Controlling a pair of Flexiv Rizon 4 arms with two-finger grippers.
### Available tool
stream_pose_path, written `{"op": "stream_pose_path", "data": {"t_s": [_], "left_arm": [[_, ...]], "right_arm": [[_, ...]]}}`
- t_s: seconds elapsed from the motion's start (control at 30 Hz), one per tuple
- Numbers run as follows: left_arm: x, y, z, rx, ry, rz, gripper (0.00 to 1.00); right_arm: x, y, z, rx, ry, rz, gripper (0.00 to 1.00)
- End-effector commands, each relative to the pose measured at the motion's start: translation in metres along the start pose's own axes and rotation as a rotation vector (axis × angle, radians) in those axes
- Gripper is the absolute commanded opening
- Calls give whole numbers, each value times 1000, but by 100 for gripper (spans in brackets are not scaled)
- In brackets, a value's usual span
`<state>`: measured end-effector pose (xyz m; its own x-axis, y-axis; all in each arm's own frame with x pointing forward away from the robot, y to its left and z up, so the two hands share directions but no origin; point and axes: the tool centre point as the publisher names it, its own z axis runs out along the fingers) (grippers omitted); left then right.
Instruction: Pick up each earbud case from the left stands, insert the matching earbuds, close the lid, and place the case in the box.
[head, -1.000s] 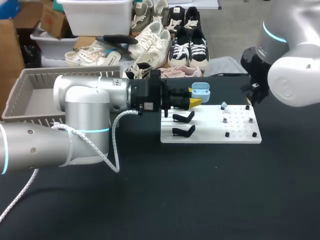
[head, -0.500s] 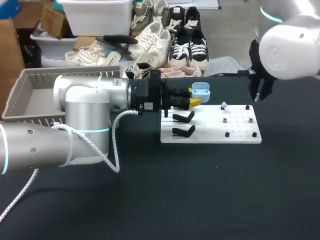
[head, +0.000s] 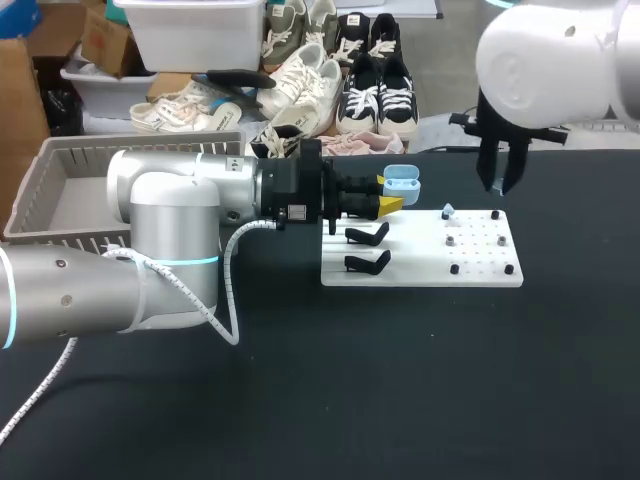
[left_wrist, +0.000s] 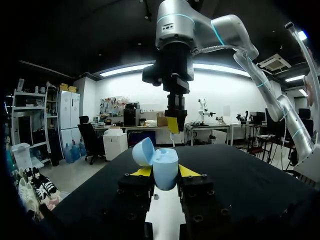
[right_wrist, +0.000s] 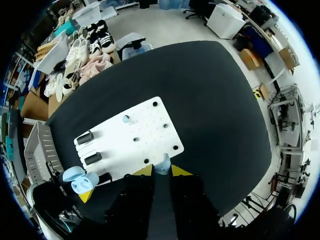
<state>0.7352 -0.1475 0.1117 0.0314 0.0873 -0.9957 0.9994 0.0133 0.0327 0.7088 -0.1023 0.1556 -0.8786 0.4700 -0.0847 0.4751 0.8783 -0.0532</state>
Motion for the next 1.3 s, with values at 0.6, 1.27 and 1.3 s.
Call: {"op": "stream_pose_path", "data": {"t_s": [0.6,1.27,1.3], "left_arm": [[1,1,0,2,-3,1,0],[1,1,0,2,-3,1,0],[1,1,0,2,-3,1,0]], "right_arm": [[48,59,-54,-83,-25,-33,0],[61,101,-45,-152,-17,-49,0],[61,101,-44,-153,-15,-50,0]]}}
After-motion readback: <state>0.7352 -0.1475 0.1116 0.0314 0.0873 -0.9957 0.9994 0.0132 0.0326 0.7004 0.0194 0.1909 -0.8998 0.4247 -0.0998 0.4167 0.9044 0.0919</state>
